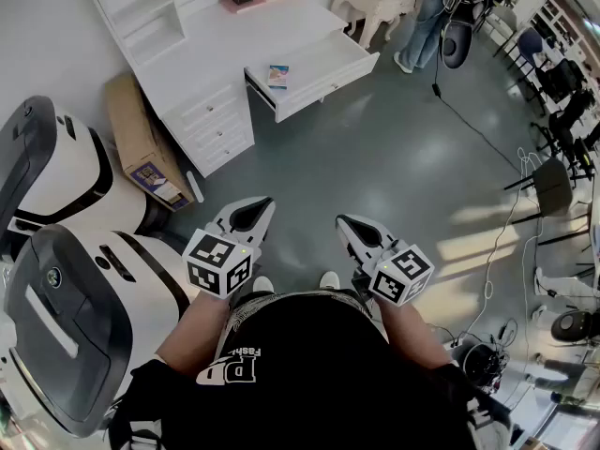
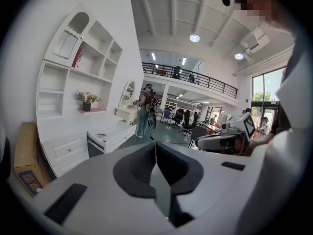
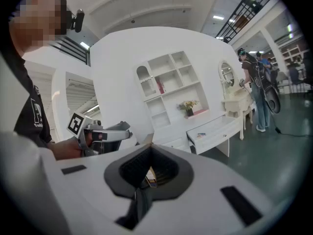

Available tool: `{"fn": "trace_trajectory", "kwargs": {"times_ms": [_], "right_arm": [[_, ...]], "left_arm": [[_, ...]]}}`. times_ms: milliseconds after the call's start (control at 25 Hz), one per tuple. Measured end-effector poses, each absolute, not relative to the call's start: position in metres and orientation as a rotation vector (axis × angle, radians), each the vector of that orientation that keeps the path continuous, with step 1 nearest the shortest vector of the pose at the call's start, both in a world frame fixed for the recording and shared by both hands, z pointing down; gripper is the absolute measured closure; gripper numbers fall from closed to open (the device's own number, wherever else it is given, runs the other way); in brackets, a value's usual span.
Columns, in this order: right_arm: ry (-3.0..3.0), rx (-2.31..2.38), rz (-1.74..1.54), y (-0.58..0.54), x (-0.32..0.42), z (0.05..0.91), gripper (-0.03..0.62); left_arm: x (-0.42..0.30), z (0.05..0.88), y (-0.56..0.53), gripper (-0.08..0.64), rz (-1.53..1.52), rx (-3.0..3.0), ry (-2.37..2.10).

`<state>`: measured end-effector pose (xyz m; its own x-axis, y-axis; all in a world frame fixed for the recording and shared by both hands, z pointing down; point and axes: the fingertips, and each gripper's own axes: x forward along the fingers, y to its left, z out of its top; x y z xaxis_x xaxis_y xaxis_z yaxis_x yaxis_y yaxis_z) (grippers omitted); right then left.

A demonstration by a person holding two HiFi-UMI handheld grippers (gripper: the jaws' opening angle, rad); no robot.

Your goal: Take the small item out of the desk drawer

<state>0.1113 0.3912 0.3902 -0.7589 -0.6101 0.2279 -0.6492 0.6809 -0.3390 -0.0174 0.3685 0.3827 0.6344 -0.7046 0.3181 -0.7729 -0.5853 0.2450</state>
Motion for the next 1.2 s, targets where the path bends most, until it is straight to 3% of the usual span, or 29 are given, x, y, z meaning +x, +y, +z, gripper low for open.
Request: {"fn": "trace_trajectory", "kwargs": {"times_ms": [680, 1200], "right_arm": [[-2.815, 1.008, 0.593, 0.385, 0.102, 0.387, 0.584], [-2.745, 1.104, 0.586, 0.387, 0.053, 0.398, 0.583]], "left_arm": [[-0.017, 0.382, 0.358, 0.543, 0.243, 2.51, -1.176], [-0.067, 0.396, 0.361, 0.543, 0.241, 2.489, -1.122]]}}
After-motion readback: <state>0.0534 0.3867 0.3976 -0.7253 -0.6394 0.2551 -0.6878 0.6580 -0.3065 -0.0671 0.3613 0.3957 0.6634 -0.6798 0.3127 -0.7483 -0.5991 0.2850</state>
